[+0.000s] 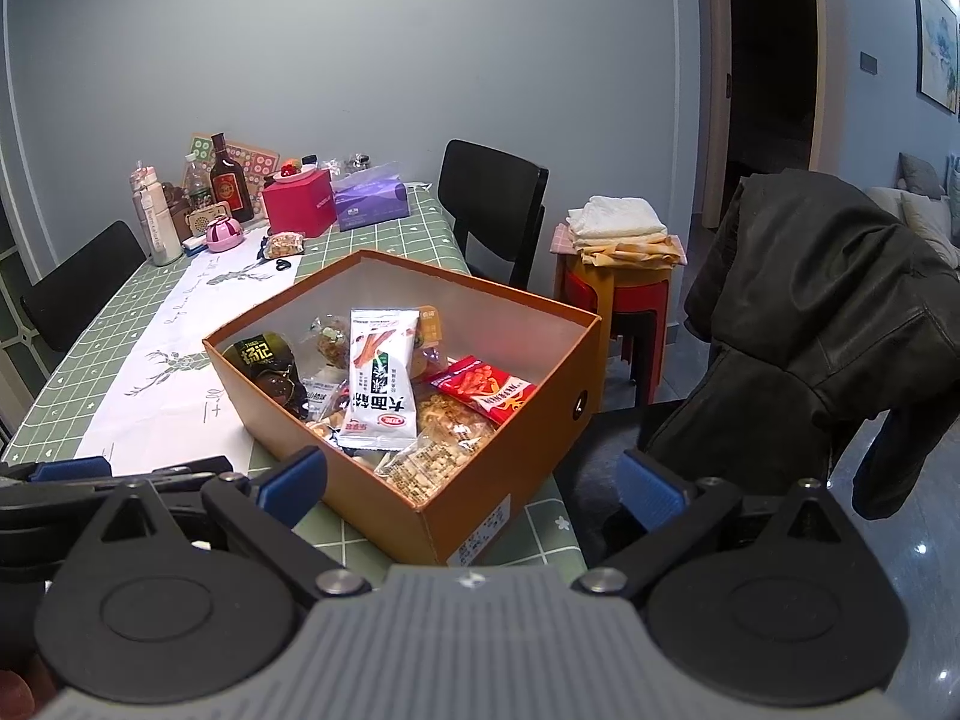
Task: Organize snacks
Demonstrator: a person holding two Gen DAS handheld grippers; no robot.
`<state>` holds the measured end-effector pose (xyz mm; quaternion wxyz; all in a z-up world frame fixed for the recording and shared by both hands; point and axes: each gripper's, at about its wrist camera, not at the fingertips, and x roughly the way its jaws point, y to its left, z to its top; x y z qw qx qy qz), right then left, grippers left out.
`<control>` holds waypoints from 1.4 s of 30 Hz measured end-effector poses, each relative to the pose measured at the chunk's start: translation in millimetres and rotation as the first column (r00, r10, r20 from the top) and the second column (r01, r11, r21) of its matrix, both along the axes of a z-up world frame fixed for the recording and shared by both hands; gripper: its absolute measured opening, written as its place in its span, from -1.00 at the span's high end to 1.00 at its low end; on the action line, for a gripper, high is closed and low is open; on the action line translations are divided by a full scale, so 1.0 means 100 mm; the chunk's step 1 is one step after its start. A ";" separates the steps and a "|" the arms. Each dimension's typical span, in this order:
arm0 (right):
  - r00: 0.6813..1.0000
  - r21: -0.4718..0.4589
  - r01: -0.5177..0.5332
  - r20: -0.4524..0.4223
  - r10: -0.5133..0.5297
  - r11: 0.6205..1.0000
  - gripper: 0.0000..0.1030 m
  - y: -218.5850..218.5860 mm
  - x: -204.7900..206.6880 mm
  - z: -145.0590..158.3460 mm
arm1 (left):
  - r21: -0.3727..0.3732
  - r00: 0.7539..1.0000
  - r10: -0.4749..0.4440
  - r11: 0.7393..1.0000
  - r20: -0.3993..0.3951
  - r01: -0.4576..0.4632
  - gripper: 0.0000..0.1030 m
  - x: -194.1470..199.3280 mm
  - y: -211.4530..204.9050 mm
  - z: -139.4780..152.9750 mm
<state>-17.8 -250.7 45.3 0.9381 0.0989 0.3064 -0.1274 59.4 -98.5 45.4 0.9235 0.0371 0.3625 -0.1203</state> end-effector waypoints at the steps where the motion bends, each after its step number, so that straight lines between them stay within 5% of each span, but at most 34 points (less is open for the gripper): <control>1: 1.000 -0.001 0.000 0.000 0.000 1.000 -0.94 0.00 0.00 0.00 | 0.000 1.000 0.000 1.000 0.001 0.000 -1.00 0.00 0.00 0.00; 42: 1.000 0.004 0.010 -0.002 -0.010 1.000 -0.94 -0.02 -0.02 -0.03 | 0.015 1.000 0.004 1.000 0.011 -0.004 -1.00 -0.03 0.02 0.03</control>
